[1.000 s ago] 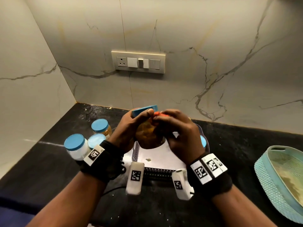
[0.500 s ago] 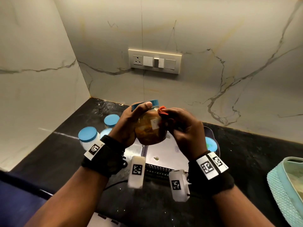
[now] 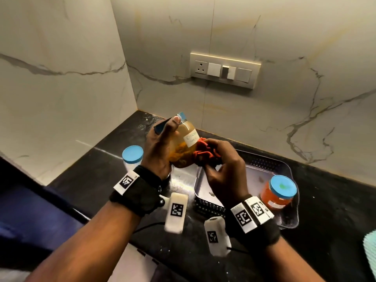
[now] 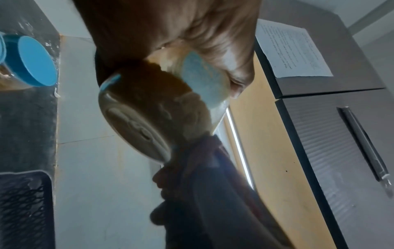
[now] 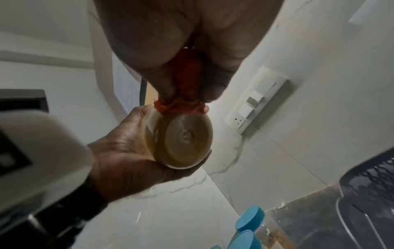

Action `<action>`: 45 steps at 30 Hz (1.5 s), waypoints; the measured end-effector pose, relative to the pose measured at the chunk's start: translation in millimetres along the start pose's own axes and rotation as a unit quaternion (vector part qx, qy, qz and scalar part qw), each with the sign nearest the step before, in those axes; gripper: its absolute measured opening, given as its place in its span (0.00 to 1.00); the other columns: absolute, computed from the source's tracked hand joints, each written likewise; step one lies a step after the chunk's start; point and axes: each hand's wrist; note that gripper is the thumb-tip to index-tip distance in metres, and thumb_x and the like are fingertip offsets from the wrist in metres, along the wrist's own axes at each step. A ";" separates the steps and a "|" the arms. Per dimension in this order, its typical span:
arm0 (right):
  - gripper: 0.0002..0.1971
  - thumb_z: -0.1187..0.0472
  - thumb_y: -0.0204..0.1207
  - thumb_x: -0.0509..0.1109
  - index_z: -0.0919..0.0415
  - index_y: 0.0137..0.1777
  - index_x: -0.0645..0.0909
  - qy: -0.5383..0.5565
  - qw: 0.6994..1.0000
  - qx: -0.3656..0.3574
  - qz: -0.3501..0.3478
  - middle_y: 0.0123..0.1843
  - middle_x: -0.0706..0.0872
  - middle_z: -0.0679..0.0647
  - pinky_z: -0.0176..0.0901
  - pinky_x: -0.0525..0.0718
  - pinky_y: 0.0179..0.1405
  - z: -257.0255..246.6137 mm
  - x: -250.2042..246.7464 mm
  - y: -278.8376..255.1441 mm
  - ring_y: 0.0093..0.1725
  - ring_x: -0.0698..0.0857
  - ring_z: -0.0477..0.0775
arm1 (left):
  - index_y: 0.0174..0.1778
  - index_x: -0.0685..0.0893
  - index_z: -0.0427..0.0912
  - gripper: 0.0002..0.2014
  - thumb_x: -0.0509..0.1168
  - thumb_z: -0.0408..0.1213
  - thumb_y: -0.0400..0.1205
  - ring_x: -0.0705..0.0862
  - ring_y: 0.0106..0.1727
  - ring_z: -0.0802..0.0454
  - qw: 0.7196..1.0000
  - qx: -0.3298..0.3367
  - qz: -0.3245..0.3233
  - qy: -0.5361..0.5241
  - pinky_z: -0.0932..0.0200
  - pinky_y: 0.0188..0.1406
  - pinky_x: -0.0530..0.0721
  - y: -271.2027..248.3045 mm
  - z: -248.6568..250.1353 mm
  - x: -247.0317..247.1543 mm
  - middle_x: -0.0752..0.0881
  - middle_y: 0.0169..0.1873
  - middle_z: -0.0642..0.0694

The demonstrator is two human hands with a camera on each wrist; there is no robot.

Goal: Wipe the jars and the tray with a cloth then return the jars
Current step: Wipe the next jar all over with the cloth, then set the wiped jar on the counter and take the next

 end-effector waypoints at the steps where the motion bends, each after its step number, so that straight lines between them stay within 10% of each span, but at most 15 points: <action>1: 0.18 0.67 0.72 0.80 0.59 0.62 0.86 -0.011 0.999 -0.042 0.007 0.57 0.87 0.53 0.43 0.87 0.52 -1.5 3.1 -1.1 0.55 0.87 0.51 | 0.53 0.84 0.45 0.10 0.71 0.46 0.82 0.92 0.43 0.56 1.000 0.003 0.009 0.001 0.49 0.46 0.91 -0.1 -0.6 -1.3 0.87 0.48 0.43; 11: 0.10 0.65 0.78 0.77 0.57 0.57 0.90 -0.192 0.935 -0.287 -0.086 0.64 0.86 0.57 0.43 0.82 0.57 -6.5 25.5 -19.7 0.63 0.80 0.59 | 0.58 0.87 0.43 0.15 0.73 0.48 0.81 0.86 0.50 0.47 0.991 -0.042 0.128 -0.015 0.55 0.36 0.92 4.1 -5.5 -23.4 0.88 0.48 0.44; 15: 0.12 0.67 0.79 0.75 0.55 0.60 0.88 -0.176 0.946 -0.235 -0.140 0.67 0.84 0.55 0.54 0.86 0.51 12.0 20.9 -28.0 0.60 0.82 0.62 | 0.62 0.89 0.41 0.38 0.82 0.65 0.64 0.86 0.66 0.30 0.992 -0.017 0.100 0.073 0.24 0.67 0.82 5.7 -4.0 -56.7 0.89 0.62 0.32; 21: 0.16 0.68 0.69 0.77 0.54 0.57 0.90 -0.074 0.984 -0.118 -0.114 0.63 0.86 0.53 0.58 0.85 0.54 46.2 3.9 -39.8 0.60 0.85 0.61 | 0.70 0.79 0.40 0.52 0.87 0.62 0.53 0.89 0.63 0.43 0.967 -0.011 0.063 0.247 0.50 0.52 0.89 -0.3 7.1 -120.6 0.88 0.62 0.40; 26: 0.13 0.60 0.73 0.77 0.55 0.57 0.91 -0.062 0.987 -0.085 -0.120 0.62 0.86 0.53 0.57 0.84 0.55 60.8 0.4 -52.8 0.61 0.85 0.58 | 0.72 0.81 0.43 0.58 0.84 0.71 0.48 0.87 0.63 0.47 0.904 -0.028 0.056 0.423 0.41 0.60 0.90 -8.1 -8.8 -171.4 0.87 0.63 0.45; 33: 0.13 0.54 0.73 0.75 0.54 0.56 0.91 -0.063 0.987 -0.060 -0.136 0.60 0.86 0.53 0.52 0.84 0.55 62.4 4.3 -62.4 0.59 0.85 0.55 | 0.77 0.79 0.45 0.55 0.85 0.62 0.53 0.82 0.68 0.47 0.826 -0.076 0.008 0.559 0.43 0.72 0.83 8.4 -43.4 -192.5 0.81 0.69 0.43; 36: 0.14 0.55 0.72 0.76 0.53 0.57 0.91 -0.063 0.988 -0.047 -0.135 0.60 0.86 0.53 0.52 0.85 0.54 61.6 7.2 -65.0 0.58 0.86 0.56 | 0.82 0.72 0.42 0.49 0.87 0.44 0.66 0.76 0.75 0.43 0.798 -0.087 0.008 0.596 0.50 0.78 0.74 10.0 -55.8 -192.3 0.74 0.74 0.39; 45: 0.19 0.67 0.67 0.83 0.55 0.59 0.91 -0.051 0.989 -0.025 -0.139 0.61 0.85 0.53 0.53 0.87 0.53 62.2 5.9 -71.9 0.60 0.85 0.54 | 0.88 0.60 0.50 0.56 0.87 0.39 0.67 0.74 0.78 0.44 0.798 -0.024 0.037 0.601 0.46 0.78 0.73 -5.2 -58.6 -198.1 0.71 0.79 0.39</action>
Point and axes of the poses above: each hand's wrist, its own y-axis towards the middle knuckle, its own x-axis out of the palm, z = x × y
